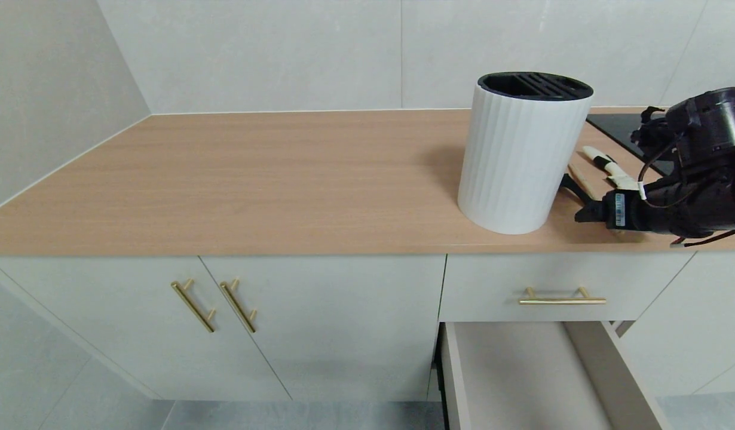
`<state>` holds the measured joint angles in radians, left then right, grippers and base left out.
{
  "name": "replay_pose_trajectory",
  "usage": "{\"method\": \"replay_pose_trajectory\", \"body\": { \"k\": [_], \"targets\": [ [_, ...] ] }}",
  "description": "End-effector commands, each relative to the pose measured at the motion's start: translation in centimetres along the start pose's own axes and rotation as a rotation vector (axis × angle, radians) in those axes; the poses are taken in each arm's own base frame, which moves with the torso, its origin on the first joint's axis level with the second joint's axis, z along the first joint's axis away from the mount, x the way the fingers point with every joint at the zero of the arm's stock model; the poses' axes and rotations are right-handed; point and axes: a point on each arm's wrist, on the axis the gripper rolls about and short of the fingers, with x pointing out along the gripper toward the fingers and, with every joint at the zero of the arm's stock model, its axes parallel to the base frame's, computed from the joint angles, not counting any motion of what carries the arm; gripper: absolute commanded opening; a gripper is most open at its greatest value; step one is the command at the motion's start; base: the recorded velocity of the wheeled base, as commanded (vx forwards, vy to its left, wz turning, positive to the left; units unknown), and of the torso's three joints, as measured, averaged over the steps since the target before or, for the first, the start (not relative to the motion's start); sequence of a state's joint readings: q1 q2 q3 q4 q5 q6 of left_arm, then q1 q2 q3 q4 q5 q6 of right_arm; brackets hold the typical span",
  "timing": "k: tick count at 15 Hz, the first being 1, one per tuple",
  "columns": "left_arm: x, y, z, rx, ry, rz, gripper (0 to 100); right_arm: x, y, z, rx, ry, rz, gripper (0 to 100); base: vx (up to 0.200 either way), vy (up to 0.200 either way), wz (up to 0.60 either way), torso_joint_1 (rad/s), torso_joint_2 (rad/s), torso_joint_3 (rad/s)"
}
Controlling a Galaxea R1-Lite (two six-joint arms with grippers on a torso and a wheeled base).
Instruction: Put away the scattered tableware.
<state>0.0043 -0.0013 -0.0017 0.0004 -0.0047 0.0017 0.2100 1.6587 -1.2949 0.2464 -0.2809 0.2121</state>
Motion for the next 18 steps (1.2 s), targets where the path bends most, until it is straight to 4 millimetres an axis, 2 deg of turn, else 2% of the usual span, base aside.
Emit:
{"method": "replay_pose_trajectory", "body": {
  "k": [1,3,4,7,8,11,12,13,15,18],
  "targets": [
    [0.0,0.0,0.0,0.0,0.001,0.0,100,0.3,0.0,-0.1,0.0,0.009,-0.004,100,0.0,0.0,0.0,0.0,0.0,0.0],
    [0.0,0.0,0.0,0.0,0.001,0.0,100,0.6,-0.1,-0.2,0.0,0.015,-0.008,100,0.0,0.0,0.0,0.0,0.0,0.0],
    [0.0,0.0,0.0,0.0,0.001,0.0,100,0.6,0.0,-0.1,0.0,0.015,-0.008,0,0.0,0.0,0.0,0.0,0.0,0.0],
    [0.0,0.0,0.0,0.0,0.001,0.0,100,0.4,-0.1,-0.1,0.006,0.009,-0.007,0,0.0,0.0,0.0,0.0,0.0,0.0],
    [0.0,0.0,0.0,0.0,0.001,0.0,100,-0.3,-0.3,0.2,0.024,-0.011,-0.004,0,0.0,0.0,0.0,0.0,0.0,0.0],
    [0.0,0.0,0.0,0.0,0.001,0.0,100,-5.5,-1.5,1.1,0.063,-0.106,0.021,0,0.0,0.0,0.0,0.0,0.0,0.0],
    [0.0,0.0,0.0,0.0,0.001,0.0,100,-6.3,-1.8,1.1,0.065,-0.112,0.022,0,0.0,0.0,0.0,0.0,0.0,0.0],
    [0.0,0.0,0.0,0.0,0.001,0.0,100,-9.1,-2.6,0.8,0.068,-0.124,0.028,0,0.0,0.0,0.0,0.0,0.0,0.0],
    [0.0,0.0,0.0,0.0,0.001,0.0,100,-12.1,-3.7,-0.2,0.061,-0.095,0.036,0,0.0,0.0,0.0,0.0,0.0,0.0],
    [0.0,0.0,0.0,0.0,0.001,0.0,100,-15.5,-5.0,-2.9,0.053,-0.009,0.141,0,0.0,0.0,0.0,0.0,0.0,0.0]
  ]
}}
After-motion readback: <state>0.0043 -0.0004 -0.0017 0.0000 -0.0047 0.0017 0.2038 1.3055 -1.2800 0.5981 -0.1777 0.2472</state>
